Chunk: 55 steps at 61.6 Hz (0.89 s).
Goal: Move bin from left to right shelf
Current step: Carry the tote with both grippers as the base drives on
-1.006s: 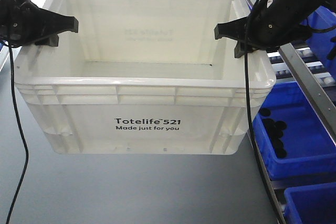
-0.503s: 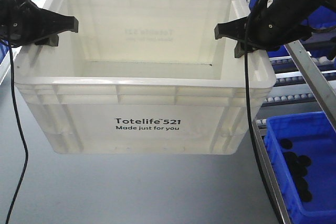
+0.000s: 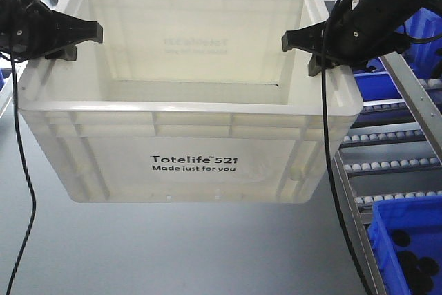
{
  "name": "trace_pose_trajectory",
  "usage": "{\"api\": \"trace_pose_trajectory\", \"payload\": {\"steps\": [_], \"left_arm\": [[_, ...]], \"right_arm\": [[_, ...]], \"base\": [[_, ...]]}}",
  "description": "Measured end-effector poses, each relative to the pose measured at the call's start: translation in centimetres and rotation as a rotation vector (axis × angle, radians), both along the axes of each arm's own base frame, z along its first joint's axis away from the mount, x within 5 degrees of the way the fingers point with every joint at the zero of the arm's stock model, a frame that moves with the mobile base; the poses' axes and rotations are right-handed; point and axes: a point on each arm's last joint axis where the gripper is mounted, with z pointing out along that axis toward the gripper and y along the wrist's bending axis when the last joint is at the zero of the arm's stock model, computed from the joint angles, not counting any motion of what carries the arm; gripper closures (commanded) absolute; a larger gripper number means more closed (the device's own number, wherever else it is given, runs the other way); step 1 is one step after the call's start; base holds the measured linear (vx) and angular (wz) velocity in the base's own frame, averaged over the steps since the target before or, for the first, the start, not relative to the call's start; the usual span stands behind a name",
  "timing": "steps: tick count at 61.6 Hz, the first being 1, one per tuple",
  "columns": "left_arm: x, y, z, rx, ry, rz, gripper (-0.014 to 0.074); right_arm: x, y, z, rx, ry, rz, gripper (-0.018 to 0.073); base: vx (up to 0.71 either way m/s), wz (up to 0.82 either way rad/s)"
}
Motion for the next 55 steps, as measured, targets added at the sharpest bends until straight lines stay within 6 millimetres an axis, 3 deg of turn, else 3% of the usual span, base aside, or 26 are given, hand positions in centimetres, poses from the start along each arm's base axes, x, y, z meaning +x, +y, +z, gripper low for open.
{"api": "trace_pose_trajectory", "payload": {"steps": [55], "left_arm": [[0.0, -0.01, 0.0, -0.001, 0.0, 0.0, 0.0602]], "right_arm": [[-0.01, 0.0, 0.0, 0.0, 0.001, 0.0, 0.0538]], "base": [[0.35, 0.01]]}}
